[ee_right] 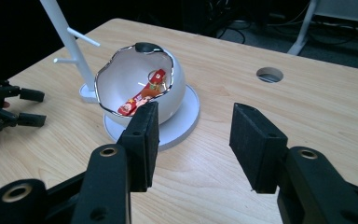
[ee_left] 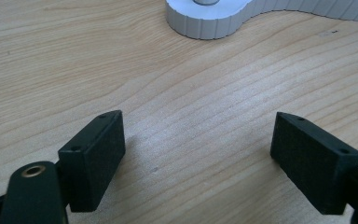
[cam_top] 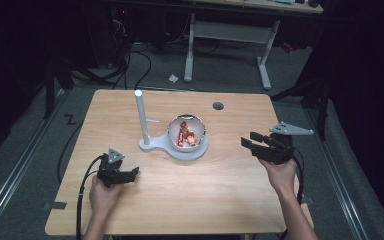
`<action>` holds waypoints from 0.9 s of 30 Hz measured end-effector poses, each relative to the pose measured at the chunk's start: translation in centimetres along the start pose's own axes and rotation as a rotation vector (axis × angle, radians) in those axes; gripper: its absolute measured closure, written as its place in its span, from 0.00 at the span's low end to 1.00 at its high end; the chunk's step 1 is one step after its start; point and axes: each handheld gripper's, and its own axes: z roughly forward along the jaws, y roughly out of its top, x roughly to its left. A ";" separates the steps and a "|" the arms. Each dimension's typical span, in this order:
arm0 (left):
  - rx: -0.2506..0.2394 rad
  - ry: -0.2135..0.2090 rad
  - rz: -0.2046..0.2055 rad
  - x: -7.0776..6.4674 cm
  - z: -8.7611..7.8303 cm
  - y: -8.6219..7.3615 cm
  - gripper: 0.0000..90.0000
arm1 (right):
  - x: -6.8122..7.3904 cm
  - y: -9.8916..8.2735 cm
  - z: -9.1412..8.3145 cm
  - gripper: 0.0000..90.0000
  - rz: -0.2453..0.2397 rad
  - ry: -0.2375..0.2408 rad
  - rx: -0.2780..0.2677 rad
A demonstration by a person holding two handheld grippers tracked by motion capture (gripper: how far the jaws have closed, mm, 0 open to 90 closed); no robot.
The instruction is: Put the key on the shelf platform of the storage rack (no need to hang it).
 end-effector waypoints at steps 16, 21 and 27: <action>0.000 -0.001 -0.001 0.0 0.0 0.0 0.20 | -0.7 -2.6 -2.7 0.58 0.048 -0.019 -0.044; 0.000 0.001 0.000 0.0 0.0 0.0 0.20 | -0.7 -3.5 -2.8 0.58 0.062 -0.019 -0.051; 0.000 0.001 0.000 0.0 0.0 0.0 0.20 | -0.7 -4.4 -2.4 0.55 0.072 -0.024 -0.058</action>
